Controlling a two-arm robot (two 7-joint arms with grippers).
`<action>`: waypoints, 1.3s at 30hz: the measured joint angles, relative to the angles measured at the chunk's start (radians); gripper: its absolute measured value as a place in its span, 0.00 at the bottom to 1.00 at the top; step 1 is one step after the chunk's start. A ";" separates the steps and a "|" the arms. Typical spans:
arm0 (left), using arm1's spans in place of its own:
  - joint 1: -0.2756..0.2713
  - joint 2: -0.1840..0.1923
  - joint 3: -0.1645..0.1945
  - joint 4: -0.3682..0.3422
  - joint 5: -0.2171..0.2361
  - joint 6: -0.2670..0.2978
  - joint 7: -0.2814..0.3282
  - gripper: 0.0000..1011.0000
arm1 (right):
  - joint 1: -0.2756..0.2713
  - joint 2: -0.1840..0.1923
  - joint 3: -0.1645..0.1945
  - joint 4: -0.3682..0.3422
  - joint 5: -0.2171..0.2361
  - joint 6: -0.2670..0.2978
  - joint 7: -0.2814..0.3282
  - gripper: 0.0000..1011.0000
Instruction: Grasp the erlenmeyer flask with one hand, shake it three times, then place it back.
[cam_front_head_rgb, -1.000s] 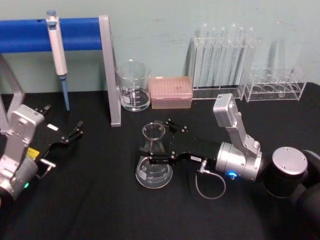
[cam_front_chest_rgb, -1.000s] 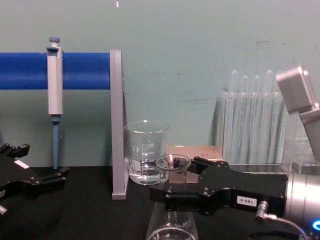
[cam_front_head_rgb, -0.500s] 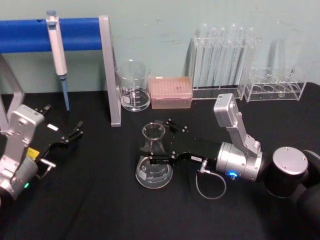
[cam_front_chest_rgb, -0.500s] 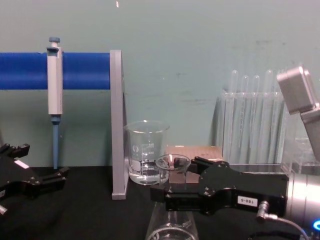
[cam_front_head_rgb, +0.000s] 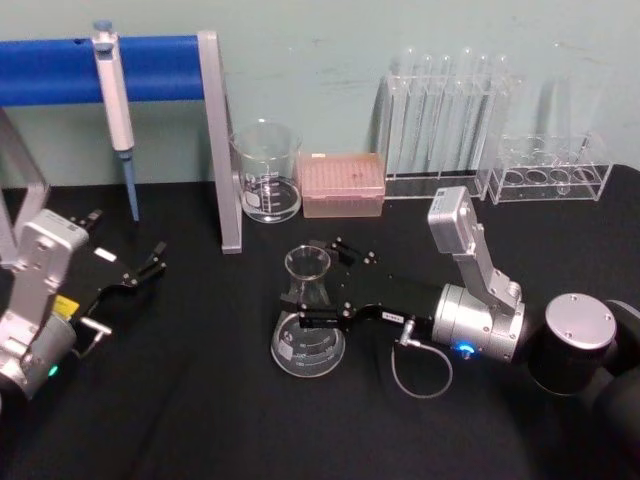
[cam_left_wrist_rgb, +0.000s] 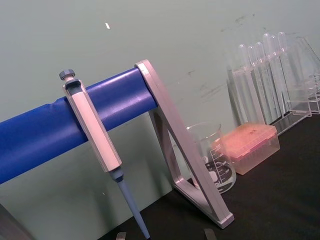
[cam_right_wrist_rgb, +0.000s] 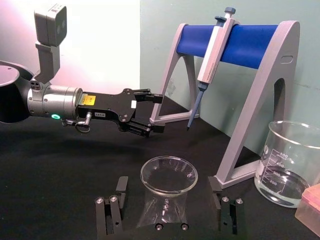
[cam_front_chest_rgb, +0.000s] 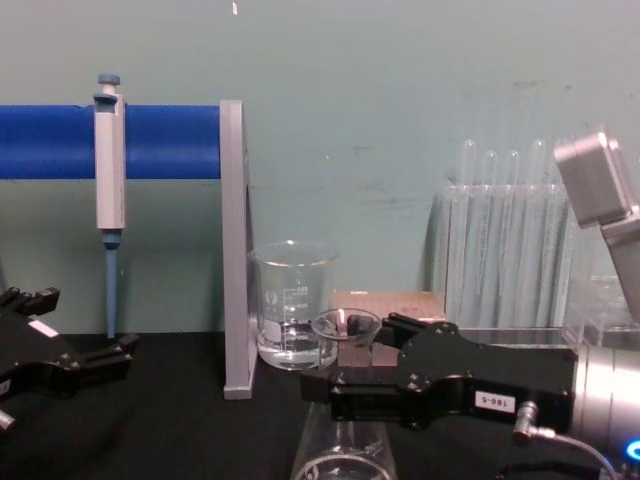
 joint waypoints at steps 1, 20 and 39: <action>0.000 0.000 0.000 0.000 0.000 0.000 0.000 0.99 | 0.000 0.000 0.000 0.000 0.000 0.000 0.000 0.96; 0.000 0.000 0.000 0.000 0.000 0.000 0.000 0.99 | 0.000 0.000 0.000 0.000 0.000 0.000 0.000 0.45; 0.000 0.000 0.000 0.000 0.000 0.000 0.000 0.99 | 0.000 0.000 0.000 0.000 0.000 0.000 0.000 0.45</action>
